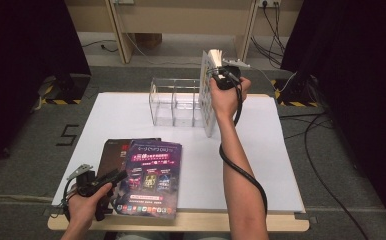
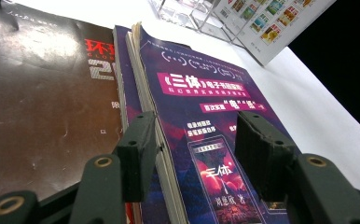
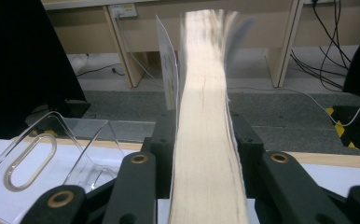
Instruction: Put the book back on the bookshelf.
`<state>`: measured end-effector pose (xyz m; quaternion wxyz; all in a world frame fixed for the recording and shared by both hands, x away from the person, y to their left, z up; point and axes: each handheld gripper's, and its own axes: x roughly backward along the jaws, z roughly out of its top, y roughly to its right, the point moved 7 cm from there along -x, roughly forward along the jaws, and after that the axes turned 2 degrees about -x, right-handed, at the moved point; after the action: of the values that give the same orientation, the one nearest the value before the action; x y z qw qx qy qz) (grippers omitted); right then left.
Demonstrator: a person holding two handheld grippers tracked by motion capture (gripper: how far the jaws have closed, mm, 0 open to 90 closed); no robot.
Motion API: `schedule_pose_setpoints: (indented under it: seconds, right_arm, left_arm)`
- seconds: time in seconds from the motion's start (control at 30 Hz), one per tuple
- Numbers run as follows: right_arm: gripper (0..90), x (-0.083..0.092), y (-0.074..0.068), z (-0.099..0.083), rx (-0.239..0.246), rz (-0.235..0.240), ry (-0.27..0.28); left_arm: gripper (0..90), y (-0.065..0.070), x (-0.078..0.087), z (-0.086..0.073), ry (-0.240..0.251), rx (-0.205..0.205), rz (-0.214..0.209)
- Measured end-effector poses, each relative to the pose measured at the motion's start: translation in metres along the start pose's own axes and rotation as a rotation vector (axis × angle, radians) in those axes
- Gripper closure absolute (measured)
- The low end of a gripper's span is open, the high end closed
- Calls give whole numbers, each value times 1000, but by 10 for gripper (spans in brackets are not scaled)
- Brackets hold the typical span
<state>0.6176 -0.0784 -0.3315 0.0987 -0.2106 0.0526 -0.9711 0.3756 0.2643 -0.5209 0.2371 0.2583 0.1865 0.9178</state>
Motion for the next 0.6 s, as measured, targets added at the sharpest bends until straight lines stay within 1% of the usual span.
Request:
schedule_pose_setpoints:
  seconds: [0.03,0.17,0.43,0.6]
  right_arm:
    - [674,1,0,0,5,-2,-2]
    - [663,3,2,-1,0,5,-8]
    - [653,10,3,-1,1,14,3]
    - [637,18,2,-3,3,19,5]
  left_arm:
    - [480,0,0,0,0,0,-1]
    - [480,1,0,0,-1,-3,0]
    - [480,2,-1,0,-1,-5,0]
    - [479,2,-1,0,-3,-7,0]
